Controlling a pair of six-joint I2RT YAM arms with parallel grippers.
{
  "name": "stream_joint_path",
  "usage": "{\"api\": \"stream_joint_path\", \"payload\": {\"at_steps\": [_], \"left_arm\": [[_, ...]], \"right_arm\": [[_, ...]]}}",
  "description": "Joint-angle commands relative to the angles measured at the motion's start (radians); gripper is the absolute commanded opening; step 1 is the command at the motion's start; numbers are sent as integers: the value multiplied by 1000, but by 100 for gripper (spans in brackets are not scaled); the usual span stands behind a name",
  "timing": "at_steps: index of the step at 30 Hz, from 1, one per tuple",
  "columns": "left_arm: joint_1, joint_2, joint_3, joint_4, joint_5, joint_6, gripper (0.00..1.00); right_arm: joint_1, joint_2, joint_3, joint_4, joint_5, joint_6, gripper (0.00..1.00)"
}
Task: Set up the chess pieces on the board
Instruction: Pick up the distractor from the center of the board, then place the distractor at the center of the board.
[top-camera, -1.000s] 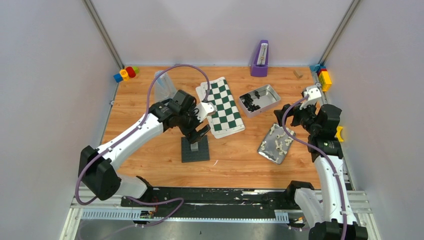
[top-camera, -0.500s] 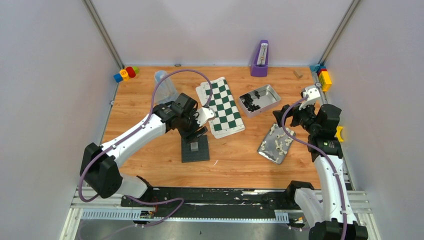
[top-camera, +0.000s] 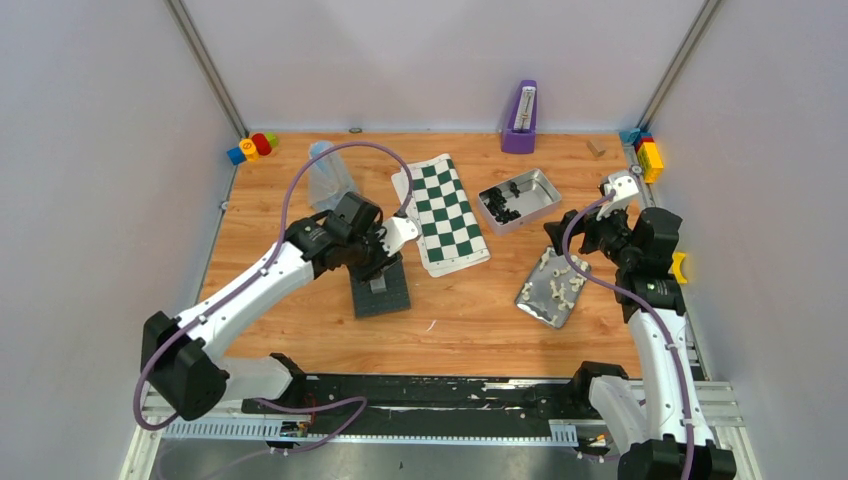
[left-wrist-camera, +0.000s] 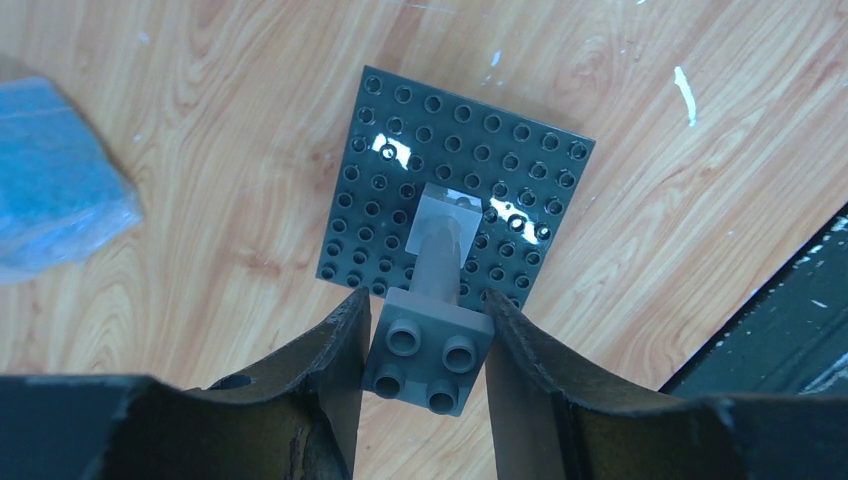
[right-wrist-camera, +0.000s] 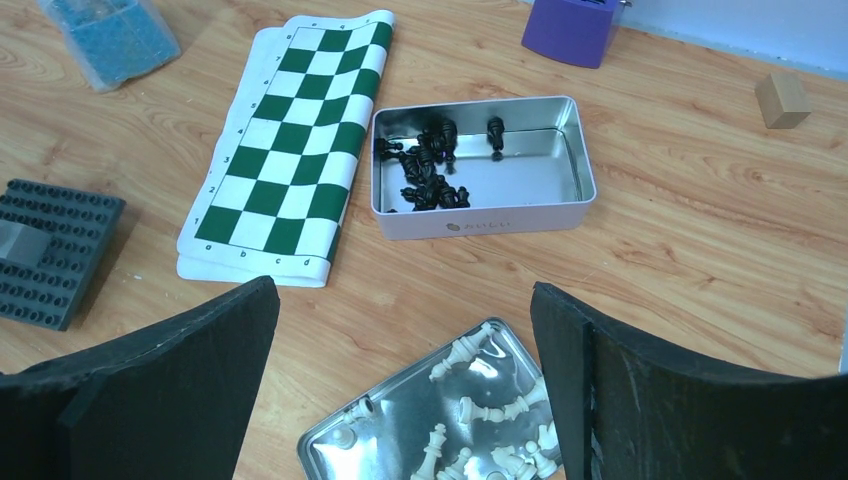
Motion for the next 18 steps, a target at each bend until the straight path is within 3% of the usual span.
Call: {"api": "stream_joint_path", "payload": {"at_steps": [1,6,13,18], "left_arm": [[2,-100,-23,12,-108,37,39],[111,-156,-65,27,-167,35,37],[409,-155,-63,53,-78,53,38],[552,-107,-41,63,-14,50,42]], "right_arm": [[-3,4,-7,17,-26,-22,100],[-3,5,-6,16,-31,-23,100],[-3,3,-4,12,-43,-23,100],[-3,-14,-7,11,-68,-28,100]]}}
